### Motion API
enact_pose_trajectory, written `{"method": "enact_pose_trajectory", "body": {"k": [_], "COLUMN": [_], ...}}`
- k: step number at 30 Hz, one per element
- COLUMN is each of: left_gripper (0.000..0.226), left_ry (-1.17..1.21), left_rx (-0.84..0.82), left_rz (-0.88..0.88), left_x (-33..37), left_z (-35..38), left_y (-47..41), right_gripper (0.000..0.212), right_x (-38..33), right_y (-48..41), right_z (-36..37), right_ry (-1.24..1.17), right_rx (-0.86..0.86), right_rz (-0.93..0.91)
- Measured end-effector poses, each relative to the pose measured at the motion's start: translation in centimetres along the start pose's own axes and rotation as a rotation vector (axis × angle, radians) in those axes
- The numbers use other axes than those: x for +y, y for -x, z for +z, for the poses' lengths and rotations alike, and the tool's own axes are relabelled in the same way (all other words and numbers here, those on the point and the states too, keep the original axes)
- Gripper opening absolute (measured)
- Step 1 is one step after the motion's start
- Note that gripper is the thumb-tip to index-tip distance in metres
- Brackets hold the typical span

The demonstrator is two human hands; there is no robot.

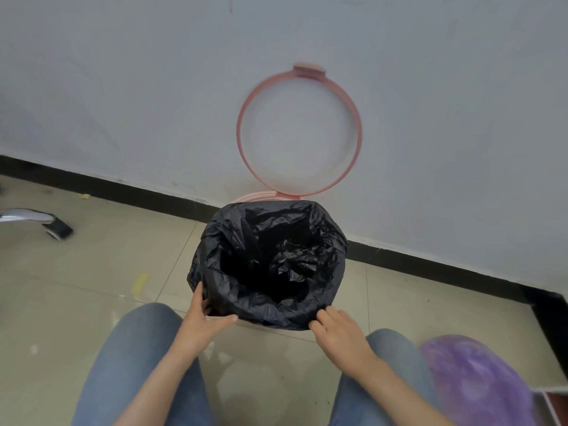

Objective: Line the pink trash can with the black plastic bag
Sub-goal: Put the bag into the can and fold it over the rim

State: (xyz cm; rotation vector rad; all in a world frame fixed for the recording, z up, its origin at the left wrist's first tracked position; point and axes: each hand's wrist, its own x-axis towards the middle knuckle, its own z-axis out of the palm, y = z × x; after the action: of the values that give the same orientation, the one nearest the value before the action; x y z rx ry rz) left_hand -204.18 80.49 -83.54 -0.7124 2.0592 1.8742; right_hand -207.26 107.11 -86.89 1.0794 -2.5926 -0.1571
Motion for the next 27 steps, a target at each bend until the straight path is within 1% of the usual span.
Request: {"method": "enact_pose_trajectory", "body": {"k": [1, 2, 3, 4, 5, 6, 7, 8, 9, 11, 12, 13, 15, 18, 20, 22, 23, 25, 26, 27], "left_gripper": [0.084, 0.071, 0.058, 0.049, 0.045, 0.044, 0.045, 0.047, 0.048, 0.059, 0.068, 0.072, 0.074, 0.077, 0.080, 0.076, 0.073, 0.077, 0.079, 0.074], "left_ry": [0.036, 0.078, 0.109, 0.118, 0.102, 0.075, 0.036, -0.006, -0.038, -0.067, -0.073, -0.088, -0.116, -0.079, -0.058, -0.060, -0.078, -0.137, -0.171, -0.212], "left_rx": [0.032, 0.104, 0.210, 0.333, 0.436, 0.490, 0.488, 0.444, 0.386, 0.302, 0.280, 0.281, 0.291, 0.258, 0.208, 0.162, 0.164, 0.250, 0.313, 0.363], "left_rz": [-0.020, -0.031, -0.027, -0.012, 0.014, 0.046, 0.086, 0.125, 0.149, 0.121, 0.087, 0.063, 0.030, -0.008, -0.032, -0.035, -0.029, -0.021, 0.003, 0.053], "left_x": [0.1, 0.4, 0.9, 1.3, 2.1, 2.9, 3.8, 4.7, 5.4, 6.2, 6.2, 6.0, 5.2, 4.2, 3.3, 2.5, 2.4, 3.1, 3.9, 4.8], "left_z": [-0.3, -0.7, -1.1, -1.4, -1.6, -1.5, -1.3, -0.8, -0.2, 1.0, 1.4, 1.6, 1.6, 1.4, 1.3, 1.1, 0.9, -0.2, -0.8, -1.3], "left_y": [-0.2, -0.4, -0.5, -0.8, -1.1, -1.5, -2.0, -2.5, -3.1, -4.3, -4.7, -5.0, -5.0, -3.4, -1.6, 0.7, 1.9, 2.9, 2.6, 2.1], "right_gripper": [0.017, 0.009, 0.007, 0.021, 0.032, 0.035, 0.032, 0.026, 0.027, 0.055, 0.064, 0.069, 0.070, 0.071, 0.072, 0.076, 0.078, 0.079, 0.077, 0.075], "right_x": [0.3, 0.7, 1.0, 1.2, 1.5, 1.7, 2.0, 2.4, 3.0, 3.6, 3.7, 3.7, 3.6, 3.5, 3.5, 3.4, 3.3, 3.6, 4.1, 4.7], "right_y": [0.0, 0.0, -0.1, -0.5, -1.0, -2.1, -3.3, -4.8, -6.2, -8.6, -9.4, -9.8, -9.7, -8.4, -7.0, -5.4, -4.7, -3.6, -3.5, -3.7], "right_z": [-0.1, -0.5, -1.0, -1.7, -2.4, -3.4, -4.2, -4.8, -4.9, -4.9, -4.8, -4.5, -4.5, -5.0, -5.2, -5.4, -5.4, -5.8, -6.1, -6.3], "right_ry": [0.003, -0.001, -0.029, -0.097, -0.186, -0.300, -0.416, -0.537, -0.650, -0.965, -1.099, -1.196, -1.263, -1.299, -1.304, -1.299, -1.295, -1.267, -1.206, -1.088], "right_rx": [-0.012, -0.032, -0.037, -0.014, 0.042, 0.088, 0.145, 0.167, 0.140, -0.024, -0.064, -0.055, -0.024, -0.051, -0.086, -0.134, -0.161, -0.233, -0.274, -0.308], "right_rz": [-0.002, 0.008, 0.040, 0.115, 0.225, 0.383, 0.549, 0.722, 0.867, 1.069, 1.128, 1.163, 1.184, 1.130, 1.085, 1.049, 1.038, 1.023, 1.014, 0.997]}}
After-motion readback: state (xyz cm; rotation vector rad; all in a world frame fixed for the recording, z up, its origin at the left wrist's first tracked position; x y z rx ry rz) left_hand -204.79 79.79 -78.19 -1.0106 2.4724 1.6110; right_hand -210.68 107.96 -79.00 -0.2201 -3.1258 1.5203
